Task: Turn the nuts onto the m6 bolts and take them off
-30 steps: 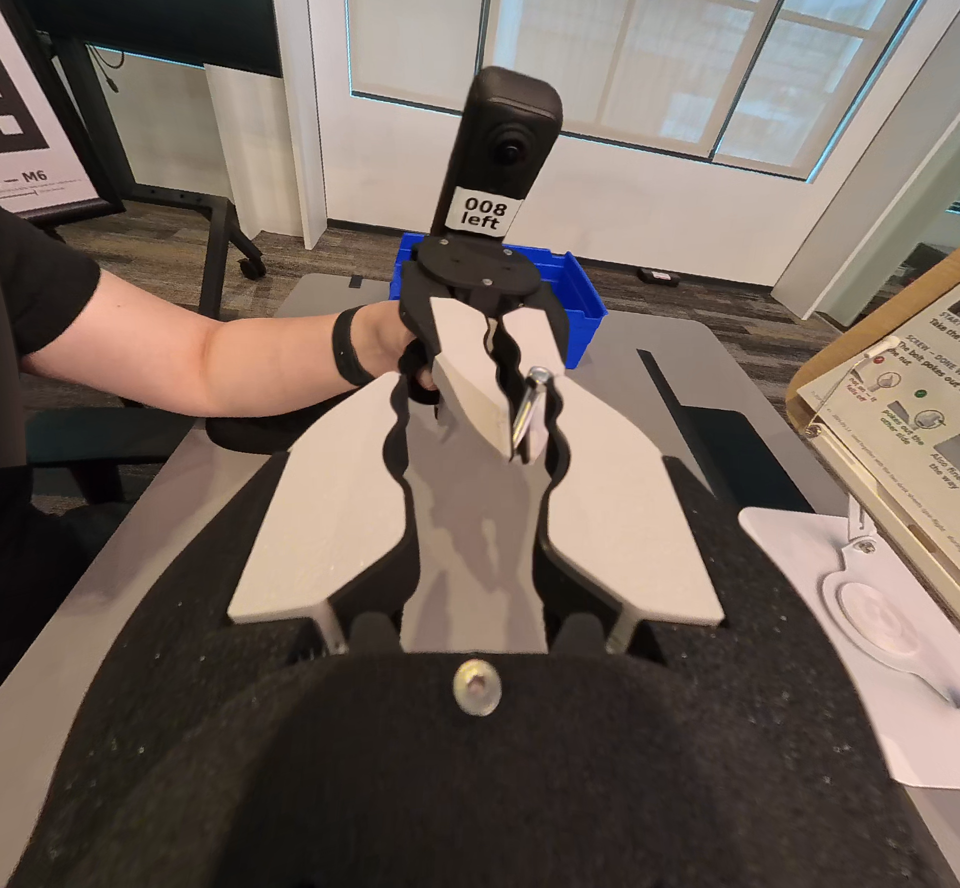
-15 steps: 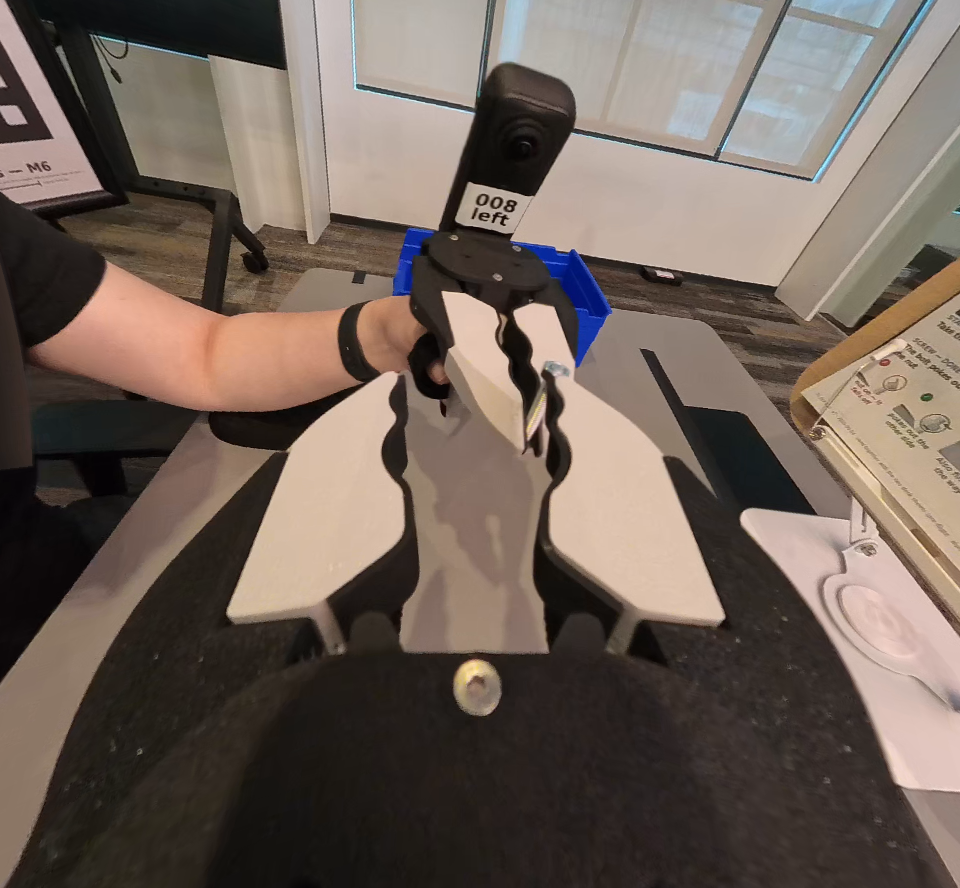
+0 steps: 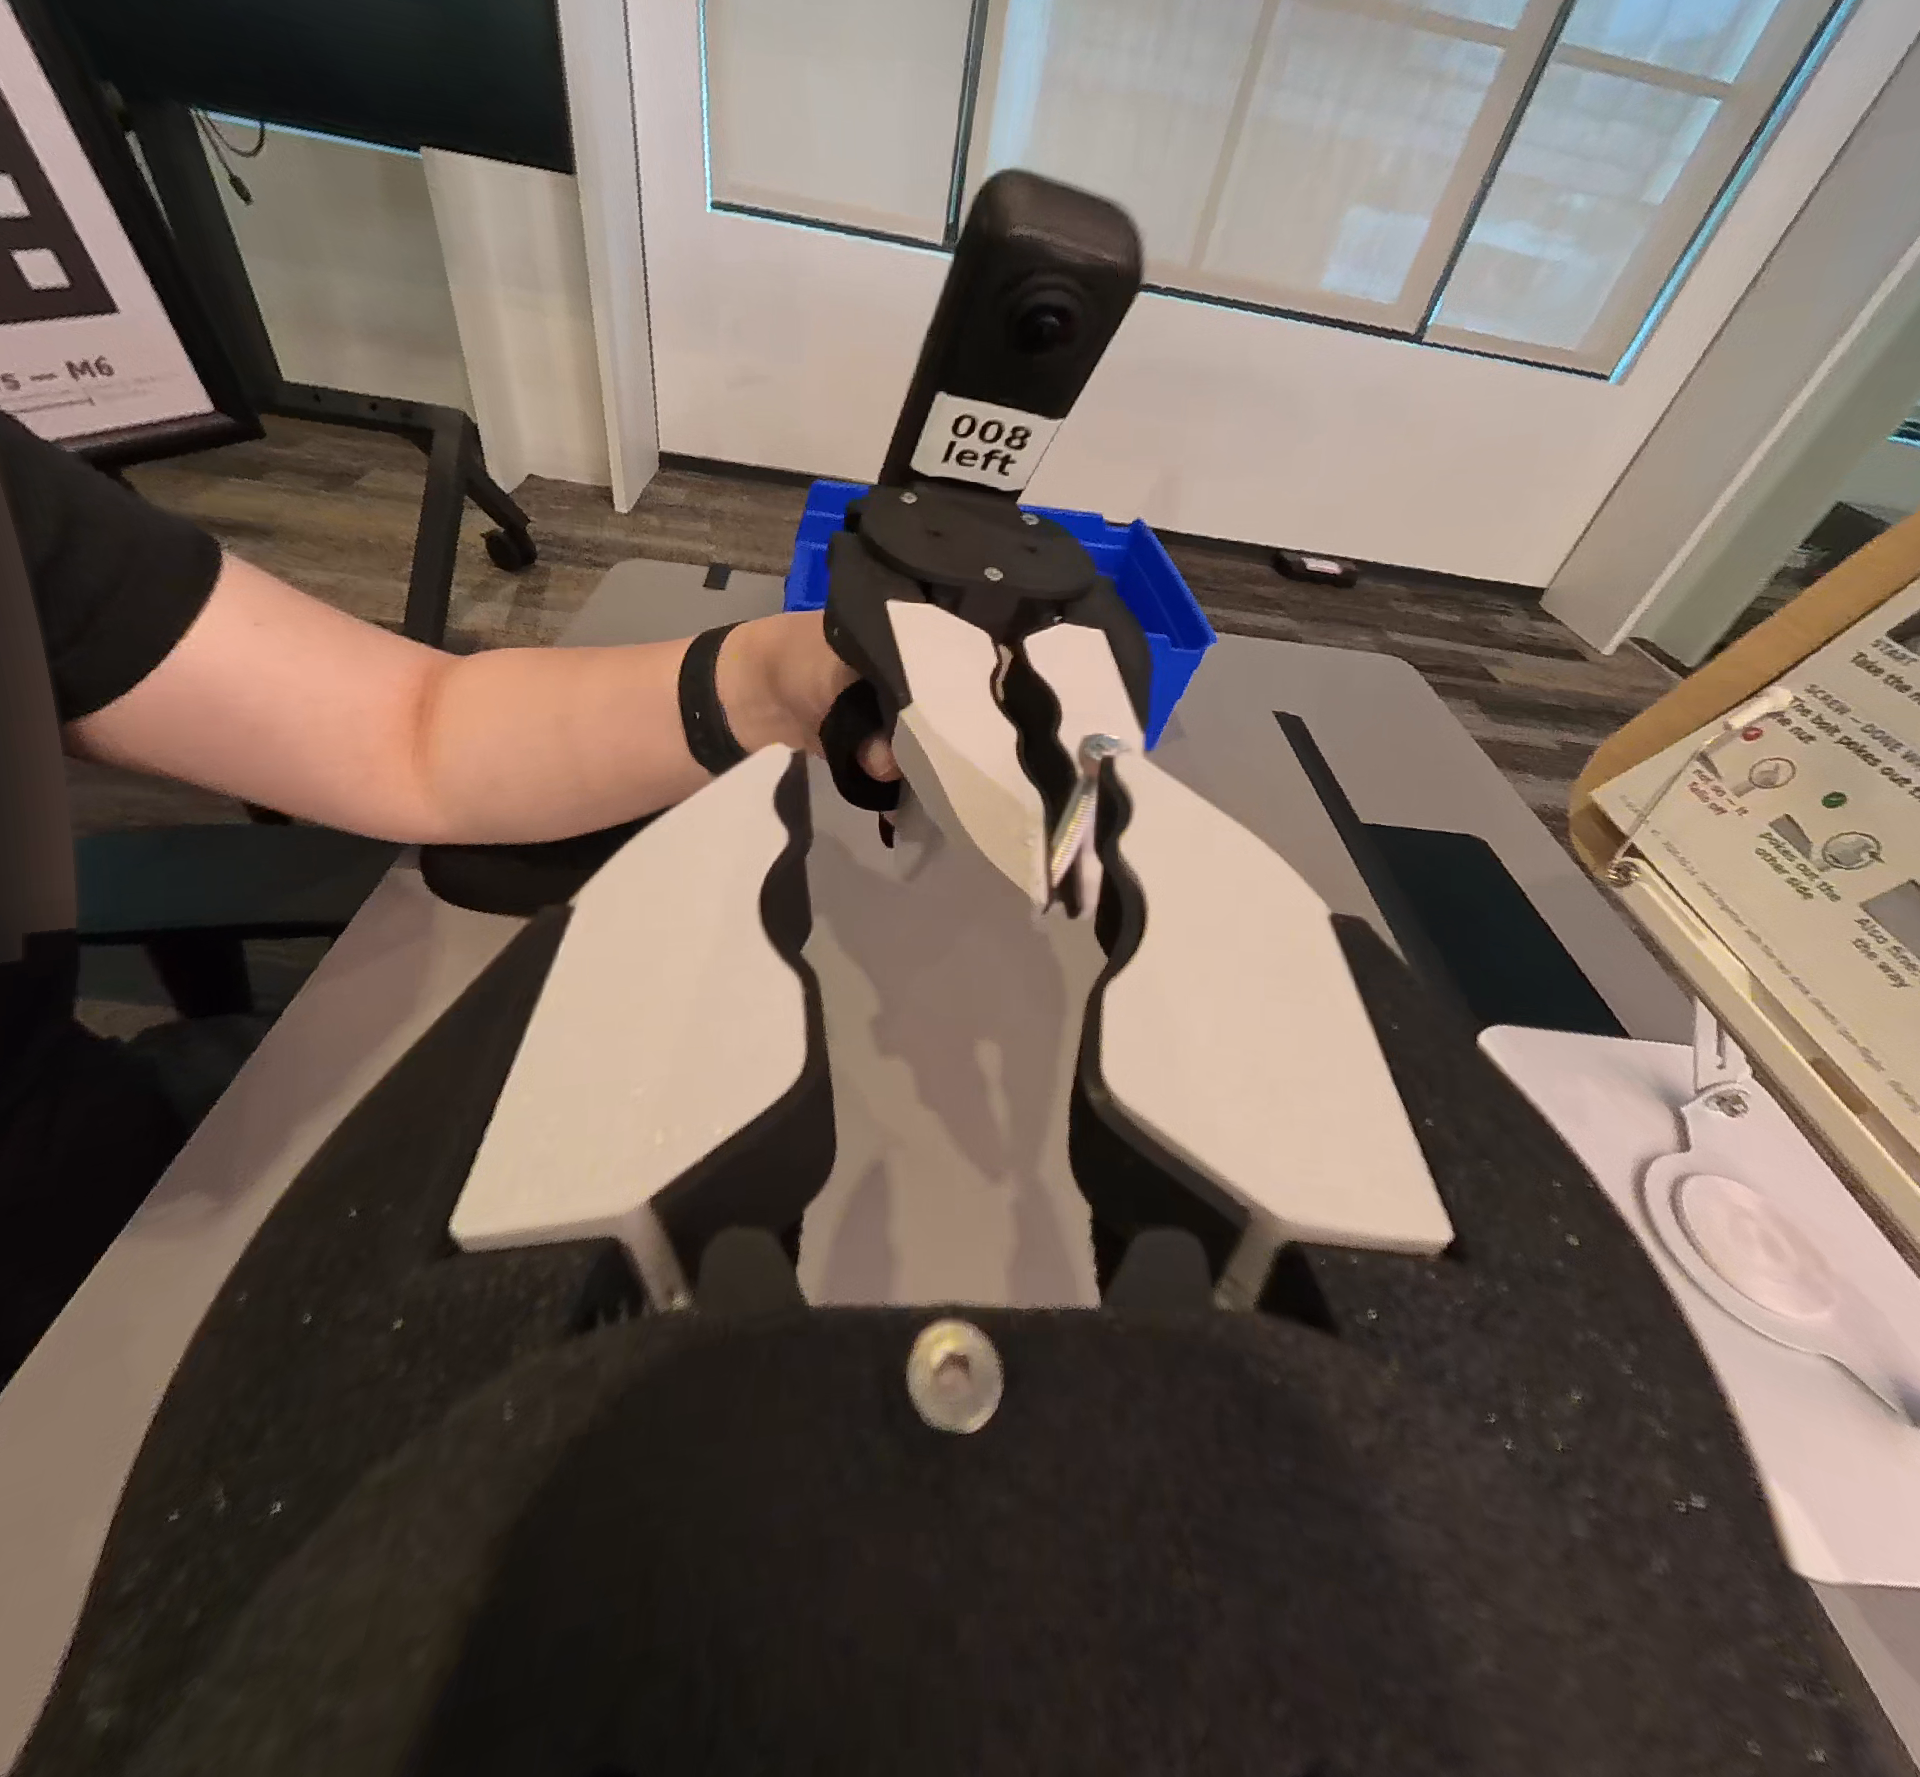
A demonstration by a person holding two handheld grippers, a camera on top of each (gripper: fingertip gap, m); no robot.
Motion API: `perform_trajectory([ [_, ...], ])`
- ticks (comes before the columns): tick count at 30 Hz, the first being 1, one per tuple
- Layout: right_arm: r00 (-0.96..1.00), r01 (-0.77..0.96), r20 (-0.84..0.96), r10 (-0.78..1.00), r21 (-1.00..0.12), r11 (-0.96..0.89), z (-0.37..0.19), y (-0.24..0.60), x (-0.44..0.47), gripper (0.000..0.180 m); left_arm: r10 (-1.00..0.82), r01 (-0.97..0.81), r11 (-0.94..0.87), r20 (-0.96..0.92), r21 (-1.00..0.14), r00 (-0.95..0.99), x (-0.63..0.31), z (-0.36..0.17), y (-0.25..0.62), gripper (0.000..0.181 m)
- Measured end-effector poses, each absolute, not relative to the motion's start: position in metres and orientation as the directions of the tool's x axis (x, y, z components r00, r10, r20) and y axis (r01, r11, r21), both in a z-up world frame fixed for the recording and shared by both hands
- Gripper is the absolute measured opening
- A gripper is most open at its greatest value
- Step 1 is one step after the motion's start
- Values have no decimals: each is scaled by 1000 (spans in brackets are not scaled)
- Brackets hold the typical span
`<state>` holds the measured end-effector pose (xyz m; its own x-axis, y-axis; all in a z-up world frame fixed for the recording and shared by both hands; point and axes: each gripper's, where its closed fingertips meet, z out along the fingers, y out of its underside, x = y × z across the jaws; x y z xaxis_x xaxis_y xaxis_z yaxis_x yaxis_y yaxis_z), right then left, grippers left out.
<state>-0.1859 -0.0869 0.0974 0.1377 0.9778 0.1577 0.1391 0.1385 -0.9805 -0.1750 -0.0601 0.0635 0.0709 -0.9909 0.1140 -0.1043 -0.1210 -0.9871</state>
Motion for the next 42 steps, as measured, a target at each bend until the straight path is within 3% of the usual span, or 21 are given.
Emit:
perform_trajectory([
  [10,151,177,162,975,-975,135,88,-82,-195,60,-992,-115,-111,104,-987,65,-171,62,-64,5],
  [14,131,163,153,980,-978,131,93,-87,-189,51,-989,-94,-136,128,-986,79,-176,65,-58,5],
  [24,157,166,153,976,-978,127,88,-81,-197,60,-992,-115,-118,111,-986,67,-171,62,-63,5],
  [28,130,157,150,980,-979,129,92,-87,-191,50,-988,-95,-131,122,-987,90,-177,66,-57,5],
  [35,178,134,124,976,-986,101,91,-76,-196,62,-992,-119,-120,115,-986,48,-169,62,-68,5],
  [42,127,141,146,981,-982,128,95,-89,-190,54,-988,-96,-137,129,-986,88,-178,65,-57,5],
])
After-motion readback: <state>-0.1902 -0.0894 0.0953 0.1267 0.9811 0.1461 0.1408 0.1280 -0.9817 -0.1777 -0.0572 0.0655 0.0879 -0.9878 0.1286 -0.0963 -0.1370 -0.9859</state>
